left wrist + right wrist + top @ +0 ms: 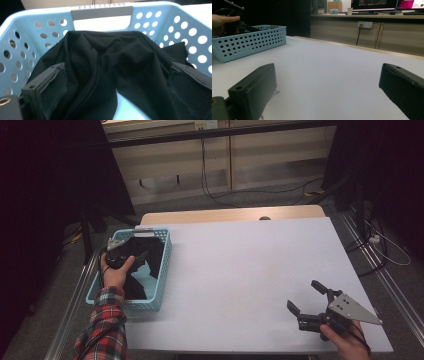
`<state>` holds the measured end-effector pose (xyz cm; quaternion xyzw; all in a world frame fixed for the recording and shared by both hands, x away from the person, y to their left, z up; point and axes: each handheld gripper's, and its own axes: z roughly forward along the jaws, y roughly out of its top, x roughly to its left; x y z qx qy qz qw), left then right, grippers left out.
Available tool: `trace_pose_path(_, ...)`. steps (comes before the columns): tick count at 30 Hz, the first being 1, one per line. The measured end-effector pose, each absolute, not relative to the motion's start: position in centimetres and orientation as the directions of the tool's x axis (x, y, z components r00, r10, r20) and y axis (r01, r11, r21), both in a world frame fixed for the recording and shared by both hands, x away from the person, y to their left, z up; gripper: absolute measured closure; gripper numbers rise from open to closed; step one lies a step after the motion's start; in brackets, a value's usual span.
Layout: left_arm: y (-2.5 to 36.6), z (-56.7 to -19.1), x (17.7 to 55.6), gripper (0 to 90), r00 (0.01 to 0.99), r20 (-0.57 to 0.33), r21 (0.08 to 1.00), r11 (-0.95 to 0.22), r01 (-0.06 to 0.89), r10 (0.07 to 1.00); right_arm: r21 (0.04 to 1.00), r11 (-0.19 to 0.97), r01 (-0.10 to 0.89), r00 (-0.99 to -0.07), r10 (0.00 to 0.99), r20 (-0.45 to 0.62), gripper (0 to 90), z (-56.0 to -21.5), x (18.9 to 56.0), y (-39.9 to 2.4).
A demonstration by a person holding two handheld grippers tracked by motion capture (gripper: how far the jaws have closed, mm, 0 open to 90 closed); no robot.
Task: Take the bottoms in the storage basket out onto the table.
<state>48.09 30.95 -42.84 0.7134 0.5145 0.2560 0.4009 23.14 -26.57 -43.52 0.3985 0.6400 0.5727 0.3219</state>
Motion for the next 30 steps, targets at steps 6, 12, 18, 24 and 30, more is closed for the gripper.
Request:
trace_pose_path(6, 31.0, -43.2, 48.2, 3.1, 0.319, -0.055, 0.808, -0.145, 0.571, 0.946, 0.99, 0.022, 0.142, -0.473, 0.88, 0.048, 0.6, -43.5, 23.1, -26.5)
trace_pose_path(12, 31.1, -43.5, 48.3, 3.2, 0.29, -0.055, 0.785, -0.138, 0.604, 0.956, 0.99, 0.028, 0.141, -0.477, 0.878, 0.043, 0.6, -43.5, 23.1, -26.6)
trace_pose_path(18, 30.9, -43.8, 48.4, 3.5, 0.27, -0.044, 0.756, -0.144, 0.639, 0.962, 0.99, 0.025, 0.139, -0.477, 0.878, 0.045, 0.6, -43.5, 23.1, -26.6)
trace_pose_path(24, 31.0, -44.1, 48.5, 3.9, 0.231, -0.05, 0.717, -0.126, 0.686, 0.972, 0.99, 0.025, 0.137, -0.478, 0.877, 0.044, 0.6, -43.5, 23.1, -26.6)
trace_pose_path(30, 30.8, -44.2, 48.6, 4.3, 0.213, -0.04, 0.698, -0.126, 0.705, 0.976, 0.99, 0.021, 0.138, -0.478, 0.877, 0.048, 0.6, -43.5, 23.0, -26.6)
